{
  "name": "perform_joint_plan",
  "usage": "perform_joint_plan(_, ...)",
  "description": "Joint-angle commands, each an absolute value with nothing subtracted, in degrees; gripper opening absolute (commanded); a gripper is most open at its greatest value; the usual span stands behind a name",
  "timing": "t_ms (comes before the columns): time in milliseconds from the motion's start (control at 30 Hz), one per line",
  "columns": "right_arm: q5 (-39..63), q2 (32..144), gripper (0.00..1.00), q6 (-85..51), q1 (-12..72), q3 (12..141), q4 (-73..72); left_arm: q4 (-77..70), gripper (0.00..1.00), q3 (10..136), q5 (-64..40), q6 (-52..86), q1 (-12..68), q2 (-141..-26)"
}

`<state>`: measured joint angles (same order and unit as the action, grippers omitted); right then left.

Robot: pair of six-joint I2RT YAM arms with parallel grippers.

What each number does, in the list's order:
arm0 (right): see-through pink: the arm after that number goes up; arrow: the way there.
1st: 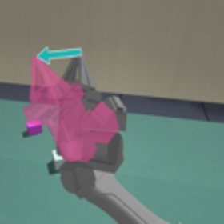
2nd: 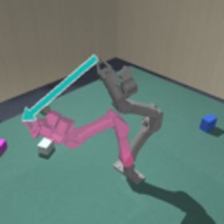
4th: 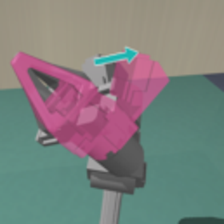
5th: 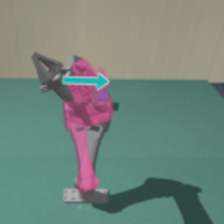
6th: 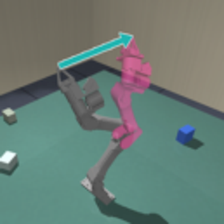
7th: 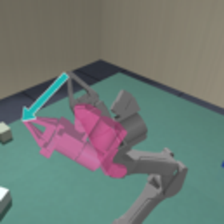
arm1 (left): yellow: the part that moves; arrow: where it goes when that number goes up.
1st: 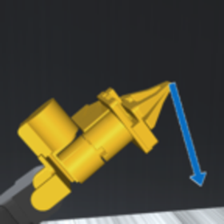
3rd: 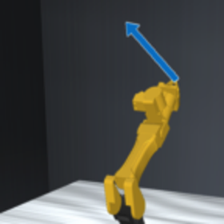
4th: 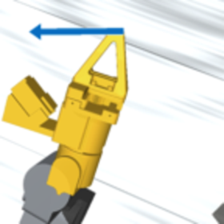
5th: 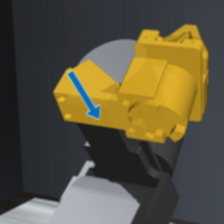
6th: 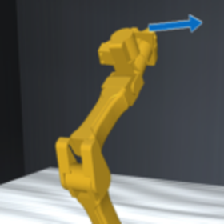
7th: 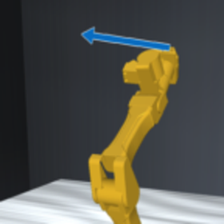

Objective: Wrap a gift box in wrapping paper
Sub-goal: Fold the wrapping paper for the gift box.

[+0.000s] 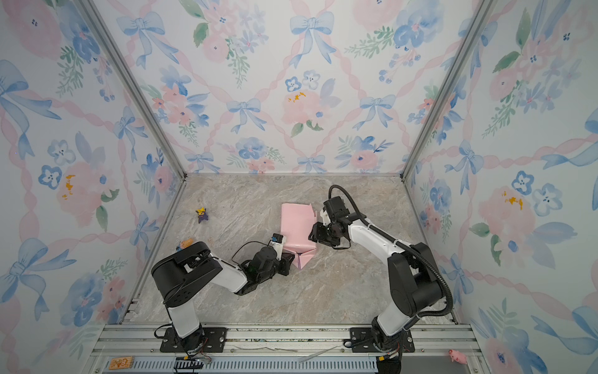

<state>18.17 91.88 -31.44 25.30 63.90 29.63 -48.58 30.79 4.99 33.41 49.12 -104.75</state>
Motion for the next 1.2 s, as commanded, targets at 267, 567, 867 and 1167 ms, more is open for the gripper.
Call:
perform_joint_plan(267,17.4,94.4,0.55,-30.1,26.7,68.4,34.9,-49.6,0.21,29.9,5.6,32.0,49.7,-104.3)
perform_joint_plan(567,16.9,99.1,0.46,-29.4,26.8,67.5,33.5,-49.6,0.2,32.0,4.7,31.7,50.0,-105.7)
perform_joint_plan(867,16.3,99.4,0.41,-29.1,26.8,66.7,33.1,-49.6,0.2,33.7,6.5,29.9,49.7,-105.9)
perform_joint_plan(1167,15.9,98.9,0.42,-28.9,26.8,67.0,33.6,-49.6,0.2,29.9,7.7,30.4,48.1,-104.4)
